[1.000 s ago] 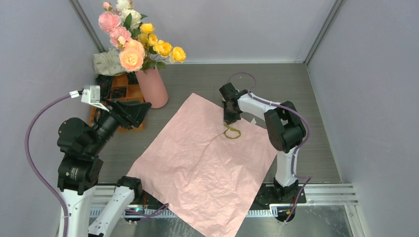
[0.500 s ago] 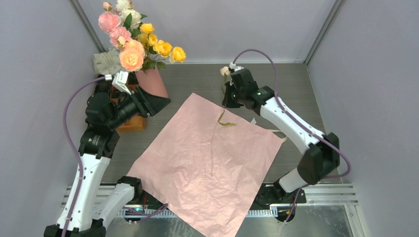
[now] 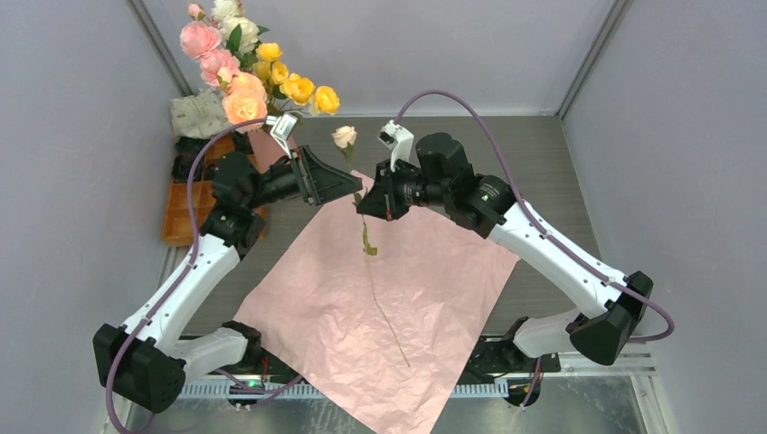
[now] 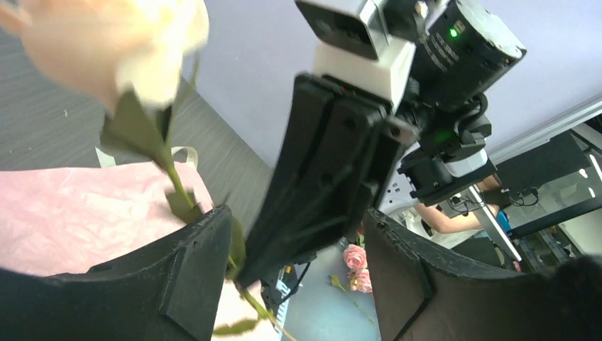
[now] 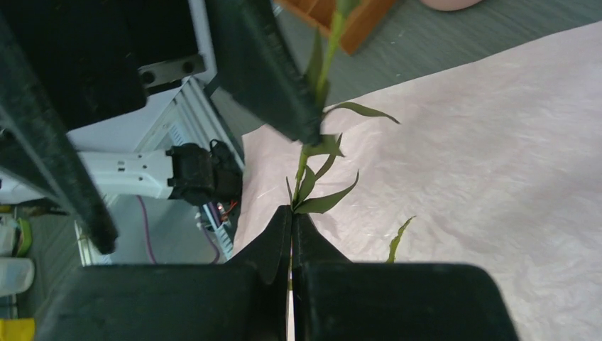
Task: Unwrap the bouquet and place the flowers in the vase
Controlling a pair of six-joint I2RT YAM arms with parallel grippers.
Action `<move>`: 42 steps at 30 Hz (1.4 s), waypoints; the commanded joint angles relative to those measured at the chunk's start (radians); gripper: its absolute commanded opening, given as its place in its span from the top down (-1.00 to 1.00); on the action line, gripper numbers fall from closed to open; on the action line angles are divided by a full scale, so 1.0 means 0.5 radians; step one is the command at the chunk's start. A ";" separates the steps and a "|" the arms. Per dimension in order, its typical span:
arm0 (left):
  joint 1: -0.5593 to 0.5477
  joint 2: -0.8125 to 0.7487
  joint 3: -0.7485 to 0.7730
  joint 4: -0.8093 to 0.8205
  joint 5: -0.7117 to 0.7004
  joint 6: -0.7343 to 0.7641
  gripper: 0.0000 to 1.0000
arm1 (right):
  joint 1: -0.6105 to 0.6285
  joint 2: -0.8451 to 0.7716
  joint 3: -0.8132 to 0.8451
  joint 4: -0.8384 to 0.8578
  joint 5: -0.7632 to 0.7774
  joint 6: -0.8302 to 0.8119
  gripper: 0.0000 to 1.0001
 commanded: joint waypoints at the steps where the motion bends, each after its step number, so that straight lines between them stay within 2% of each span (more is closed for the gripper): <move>1: -0.006 0.014 0.093 0.204 0.002 0.055 -0.37 | 0.104 -0.029 0.099 0.143 -0.117 -0.003 0.98; 7: -0.009 0.010 0.069 0.111 -0.023 0.109 -0.35 | 0.185 -0.058 0.099 0.158 -0.075 -0.005 0.98; 12: -0.007 -0.108 0.102 -0.111 -0.047 0.196 -0.35 | 0.185 -0.100 0.106 0.068 0.091 -0.083 0.98; 19: -0.009 -0.333 0.339 -0.956 -0.288 0.495 -0.33 | 0.185 -0.120 0.144 -0.050 0.321 -0.179 0.98; 22: -0.009 -0.397 0.359 -1.124 -0.394 0.565 -0.33 | 0.186 -0.128 0.148 -0.057 0.348 -0.182 0.98; 28: -0.010 -0.328 0.194 -0.941 -0.384 0.486 -0.31 | 0.187 -0.135 0.170 -0.012 0.252 -0.139 0.98; 36: -0.009 -0.095 0.087 -0.450 -0.333 0.328 -0.27 | 0.198 -0.132 0.125 0.147 0.022 0.003 0.98; 42: -0.009 -0.036 0.081 -0.360 -0.348 0.301 -0.20 | 0.231 -0.112 0.085 0.228 -0.043 0.053 0.98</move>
